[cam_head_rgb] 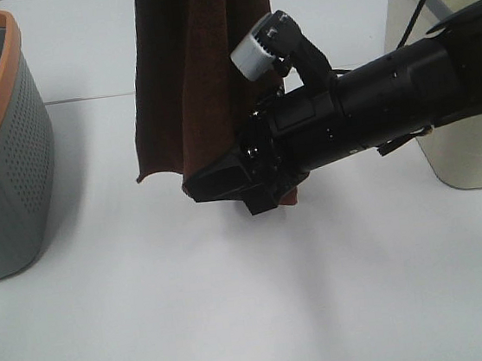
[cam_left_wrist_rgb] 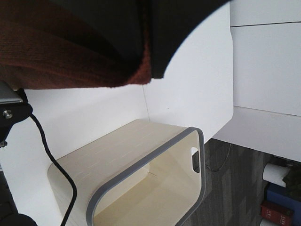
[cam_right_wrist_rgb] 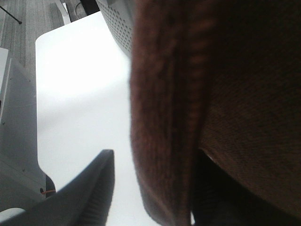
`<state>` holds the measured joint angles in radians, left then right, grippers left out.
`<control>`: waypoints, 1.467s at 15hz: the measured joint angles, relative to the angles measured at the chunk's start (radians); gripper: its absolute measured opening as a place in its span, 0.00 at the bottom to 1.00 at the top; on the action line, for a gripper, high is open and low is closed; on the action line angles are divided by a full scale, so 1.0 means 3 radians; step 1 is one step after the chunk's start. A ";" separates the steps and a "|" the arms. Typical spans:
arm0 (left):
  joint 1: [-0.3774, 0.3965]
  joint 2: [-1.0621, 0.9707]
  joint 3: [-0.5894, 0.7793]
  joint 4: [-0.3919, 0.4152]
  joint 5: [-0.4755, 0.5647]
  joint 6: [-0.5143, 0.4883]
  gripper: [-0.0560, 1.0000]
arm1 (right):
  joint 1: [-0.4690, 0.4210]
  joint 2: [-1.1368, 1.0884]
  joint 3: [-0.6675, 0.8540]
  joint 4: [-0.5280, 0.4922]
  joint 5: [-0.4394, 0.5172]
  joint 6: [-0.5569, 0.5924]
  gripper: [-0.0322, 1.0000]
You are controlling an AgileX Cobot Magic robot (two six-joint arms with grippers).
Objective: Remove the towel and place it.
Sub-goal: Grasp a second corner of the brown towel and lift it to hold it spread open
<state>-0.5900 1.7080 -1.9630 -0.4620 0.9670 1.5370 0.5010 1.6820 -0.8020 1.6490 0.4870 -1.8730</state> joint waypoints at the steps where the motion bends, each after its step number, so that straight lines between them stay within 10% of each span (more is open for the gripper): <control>1: 0.0000 0.0000 0.0000 0.0000 0.0000 0.0000 0.05 | 0.0000 0.0007 0.0000 -0.0003 0.0000 0.0000 0.47; 8: 0.0000 0.0000 0.0000 0.0000 0.0000 0.0000 0.05 | 0.0000 0.0007 0.0000 -0.0383 0.0117 0.0177 0.18; 17: 0.0000 0.0000 0.0000 0.0000 0.0000 -0.0083 0.05 | 0.0000 -0.0187 0.0000 -0.0437 0.0093 0.0720 0.05; 22: 0.0000 0.0110 0.0000 0.0787 0.0067 -0.1040 0.05 | 0.0000 -0.0413 0.0000 -0.1347 0.0217 0.1647 0.05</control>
<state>-0.5900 1.7410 -1.9630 -0.2260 0.9870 1.2250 0.5010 1.5580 -0.8020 1.2450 0.5520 -1.3790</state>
